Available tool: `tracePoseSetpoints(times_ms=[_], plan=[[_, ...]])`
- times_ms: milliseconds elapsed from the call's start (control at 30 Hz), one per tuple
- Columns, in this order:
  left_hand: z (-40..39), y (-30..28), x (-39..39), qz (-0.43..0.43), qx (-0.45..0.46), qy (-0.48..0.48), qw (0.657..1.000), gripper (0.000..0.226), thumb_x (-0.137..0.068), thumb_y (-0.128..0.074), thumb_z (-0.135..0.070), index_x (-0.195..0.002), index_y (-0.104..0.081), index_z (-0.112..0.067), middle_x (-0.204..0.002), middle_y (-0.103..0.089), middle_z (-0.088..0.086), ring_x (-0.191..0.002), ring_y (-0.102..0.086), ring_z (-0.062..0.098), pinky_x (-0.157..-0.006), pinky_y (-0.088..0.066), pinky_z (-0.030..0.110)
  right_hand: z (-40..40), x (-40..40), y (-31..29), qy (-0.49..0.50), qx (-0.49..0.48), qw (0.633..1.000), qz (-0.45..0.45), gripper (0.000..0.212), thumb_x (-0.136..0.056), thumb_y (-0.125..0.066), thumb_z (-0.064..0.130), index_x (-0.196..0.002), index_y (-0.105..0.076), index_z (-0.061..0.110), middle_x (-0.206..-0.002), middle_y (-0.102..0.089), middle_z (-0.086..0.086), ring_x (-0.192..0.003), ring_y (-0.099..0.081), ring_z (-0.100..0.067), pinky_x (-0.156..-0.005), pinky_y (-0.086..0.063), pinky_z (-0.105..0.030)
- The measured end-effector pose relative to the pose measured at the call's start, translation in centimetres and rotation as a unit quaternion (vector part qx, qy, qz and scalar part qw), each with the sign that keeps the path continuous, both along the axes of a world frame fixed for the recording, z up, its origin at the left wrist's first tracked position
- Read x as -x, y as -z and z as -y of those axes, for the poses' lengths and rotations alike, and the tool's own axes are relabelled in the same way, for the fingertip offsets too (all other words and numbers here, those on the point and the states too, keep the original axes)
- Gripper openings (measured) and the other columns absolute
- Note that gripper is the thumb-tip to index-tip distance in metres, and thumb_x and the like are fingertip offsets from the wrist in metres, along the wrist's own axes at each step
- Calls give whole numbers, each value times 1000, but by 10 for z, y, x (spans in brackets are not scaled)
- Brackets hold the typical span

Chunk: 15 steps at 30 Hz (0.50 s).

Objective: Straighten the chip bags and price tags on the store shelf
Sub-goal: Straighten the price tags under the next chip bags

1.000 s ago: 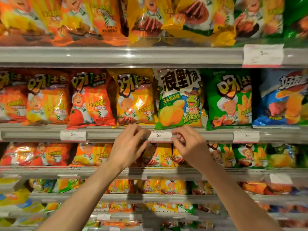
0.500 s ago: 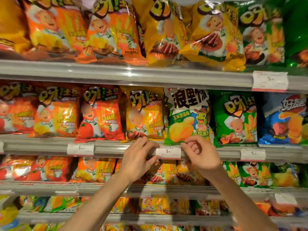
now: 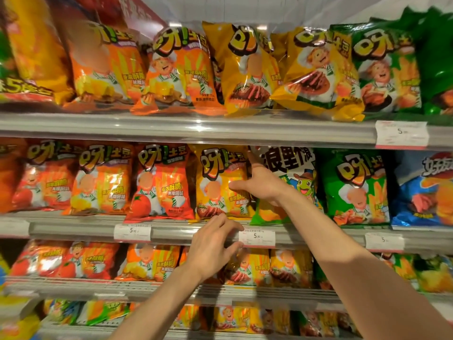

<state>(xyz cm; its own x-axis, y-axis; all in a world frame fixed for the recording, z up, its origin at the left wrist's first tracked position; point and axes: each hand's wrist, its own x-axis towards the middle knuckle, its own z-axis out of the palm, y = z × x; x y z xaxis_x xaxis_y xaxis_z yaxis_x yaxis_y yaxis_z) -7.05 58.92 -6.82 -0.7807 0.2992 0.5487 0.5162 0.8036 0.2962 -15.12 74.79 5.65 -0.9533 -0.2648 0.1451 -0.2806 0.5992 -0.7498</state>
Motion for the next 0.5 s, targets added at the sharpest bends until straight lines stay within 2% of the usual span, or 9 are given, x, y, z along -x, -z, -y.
tracePoseSetpoints(times_ms=[100, 267, 433, 500], plan=[[0, 0, 0, -1, -2, 1, 1000, 32, -85, -68, -44, -114, -61, -32, -99, -52, -13, -94, -51, 6, -70, -48, 28, 5, 1, 5, -5, 24, 999, -21, 109, -75, -83, 29, -156, -11, 38, -152, -41, 0, -129, -50, -21, -103, -50, -41], [0, 2, 1, -8, -3, 1, 1000, 31, -85, -68, -44, -113, -61, -32, -97, -52, -13, -93, -50, 7, -69, -47, 27, 6, -5, 14, 10, 64, 995, -74, 105, -70, -84, 35, -151, -19, 46, -140, -54, 3, -120, -58, -20, -98, -53, -44], [0, 3, 2, -10, -7, 3, 1000, 32, -85, -69, -44, -113, -61, -32, -97, -51, -13, -93, -50, 6, -69, -44, 24, 11, -6, 17, 43, 53, 992, -109, 101, -77, -82, 33, -156, -19, 31, -145, -50, -2, -131, -49, -22, -104, -45, -33], [0, 3, 2, -10, -6, 3, 1000, 32, -85, -69, -44, -113, -61, -32, -97, -51, -13, -93, -49, 5, -69, -43, 23, 13, -5, 17, 52, 31, 993, -103, 101, -80, -80, 34, -157, -16, 28, -149, -46, -6, -134, -45, -24, -100, -40, -27]])
